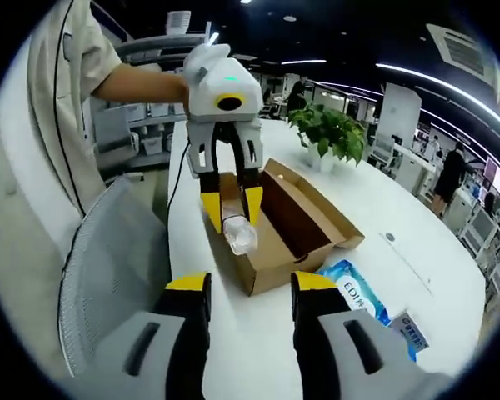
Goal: Operate the shoe box by opening the lid, removing the specified soft item, and placing it in the target area until the item is outside and the box remains undamaged.
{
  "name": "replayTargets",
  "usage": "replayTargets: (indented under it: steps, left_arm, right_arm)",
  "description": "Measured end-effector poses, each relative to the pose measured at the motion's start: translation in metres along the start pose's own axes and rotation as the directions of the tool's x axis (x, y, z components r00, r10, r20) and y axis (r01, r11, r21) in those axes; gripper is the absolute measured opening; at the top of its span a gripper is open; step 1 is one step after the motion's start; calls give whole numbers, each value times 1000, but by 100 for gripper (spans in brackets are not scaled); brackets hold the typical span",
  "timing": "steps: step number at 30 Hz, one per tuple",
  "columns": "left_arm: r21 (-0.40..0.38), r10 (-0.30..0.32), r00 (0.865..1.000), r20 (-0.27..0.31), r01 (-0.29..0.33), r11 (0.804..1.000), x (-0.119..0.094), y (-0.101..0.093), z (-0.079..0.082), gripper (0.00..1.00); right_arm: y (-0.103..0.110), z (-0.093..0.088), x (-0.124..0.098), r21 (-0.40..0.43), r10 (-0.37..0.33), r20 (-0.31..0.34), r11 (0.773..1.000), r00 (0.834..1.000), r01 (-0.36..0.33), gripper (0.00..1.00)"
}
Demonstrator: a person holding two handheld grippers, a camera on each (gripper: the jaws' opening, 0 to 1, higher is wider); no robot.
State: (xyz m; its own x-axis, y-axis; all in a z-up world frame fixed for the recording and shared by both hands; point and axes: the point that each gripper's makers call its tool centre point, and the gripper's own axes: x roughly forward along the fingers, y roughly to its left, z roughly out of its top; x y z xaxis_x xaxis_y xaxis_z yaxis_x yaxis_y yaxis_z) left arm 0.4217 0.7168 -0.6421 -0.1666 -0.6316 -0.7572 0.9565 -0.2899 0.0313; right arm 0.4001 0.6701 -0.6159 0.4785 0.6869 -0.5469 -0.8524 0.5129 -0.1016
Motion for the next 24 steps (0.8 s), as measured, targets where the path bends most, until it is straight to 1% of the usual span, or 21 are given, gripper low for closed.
replayTargets:
  steps: [4, 12, 16, 19, 21, 24]
  left_arm:
    - [15, -16, 1000, 11, 16, 1000, 2, -6, 8, 17]
    - [39, -48, 998, 32, 47, 998, 7, -16, 20, 17]
    - [50, -61, 997, 40, 59, 997, 10, -19, 23, 17]
    - [63, -75, 996, 52, 71, 995, 12, -21, 27, 17]
    - [64, -81, 994, 69, 77, 995, 12, -21, 31, 17]
    - [71, -90, 993, 77, 85, 994, 14, -23, 32, 17]
  right_arm:
    - [6, 3, 7, -24, 27, -2, 999, 1000, -27, 32]
    - [14, 8, 12, -52, 60, 0, 997, 998, -60, 27]
    - [18, 10, 13, -68, 72, 3, 995, 997, -72, 23]
    - [18, 11, 12, -74, 74, 8, 995, 997, -73, 18]
    - [20, 11, 12, -80, 81, 8, 994, 997, -80, 17]
    - [22, 10, 11, -85, 89, 8, 992, 996, -88, 17]
